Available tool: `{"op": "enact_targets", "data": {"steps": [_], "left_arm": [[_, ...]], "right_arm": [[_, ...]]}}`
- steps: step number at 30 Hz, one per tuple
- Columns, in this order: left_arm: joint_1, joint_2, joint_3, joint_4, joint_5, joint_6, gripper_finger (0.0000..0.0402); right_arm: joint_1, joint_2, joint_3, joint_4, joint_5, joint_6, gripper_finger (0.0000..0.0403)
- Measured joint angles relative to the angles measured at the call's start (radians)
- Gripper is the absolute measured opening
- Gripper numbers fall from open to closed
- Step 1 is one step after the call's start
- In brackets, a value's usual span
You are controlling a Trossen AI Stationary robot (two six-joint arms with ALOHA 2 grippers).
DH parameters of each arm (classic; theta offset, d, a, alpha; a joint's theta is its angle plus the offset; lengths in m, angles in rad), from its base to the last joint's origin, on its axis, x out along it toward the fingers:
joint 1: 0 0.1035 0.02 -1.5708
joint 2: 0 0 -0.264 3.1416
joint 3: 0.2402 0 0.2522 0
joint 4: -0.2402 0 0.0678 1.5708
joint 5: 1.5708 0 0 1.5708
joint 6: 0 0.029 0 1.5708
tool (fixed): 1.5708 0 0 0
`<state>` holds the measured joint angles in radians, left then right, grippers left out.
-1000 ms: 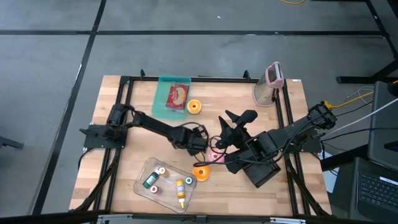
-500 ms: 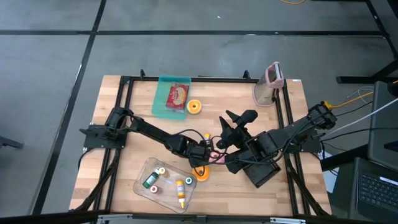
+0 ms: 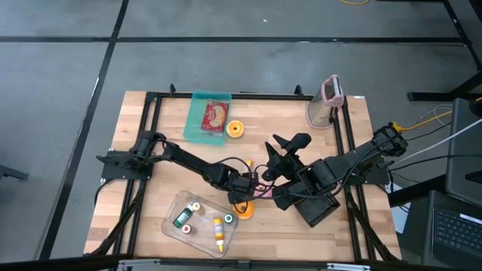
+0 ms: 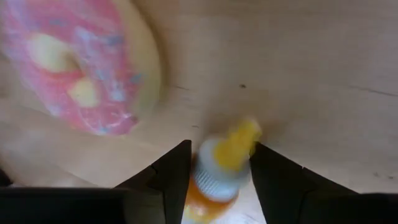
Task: Pick & Place Food Item
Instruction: Put the yellow food coloring bottle into the transparent bin
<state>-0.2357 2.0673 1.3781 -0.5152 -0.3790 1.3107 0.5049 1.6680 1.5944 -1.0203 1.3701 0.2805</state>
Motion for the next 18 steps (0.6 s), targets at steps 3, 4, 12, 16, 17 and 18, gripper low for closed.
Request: {"op": "enact_targets", "data": {"steps": [3,4,12,16,17,18], "left_arm": [[0.002,0.023,0.004,0.004,-0.005,0.010,0.0158],[0.000,0.035,0.005,0.012,-0.017,0.015,0.0158],[0.015,0.054,0.004,0.053,-0.082,-0.009,0.0146],[0.015,0.056,0.003,0.068,-0.135,-0.065,0.0113],[0.015,0.053,0.002,0.068,-0.138,-0.099,0.0113],[0.016,0.048,0.001,0.065,-0.137,-0.137,0.0113]], "right_arm": [[0.000,0.000,0.000,0.001,-0.002,0.000,0.0174],[0.000,0.000,0.000,0.001,-0.002,0.000,0.0174],[0.000,0.000,0.000,0.002,-0.002,0.009,0.0174],[0.000,0.000,0.000,0.002,-0.013,0.012,0.0175],[0.000,0.000,0.000,0.002,-0.021,0.013,0.0175],[0.000,0.000,0.000,0.002,-0.025,0.015,0.0175]]}}
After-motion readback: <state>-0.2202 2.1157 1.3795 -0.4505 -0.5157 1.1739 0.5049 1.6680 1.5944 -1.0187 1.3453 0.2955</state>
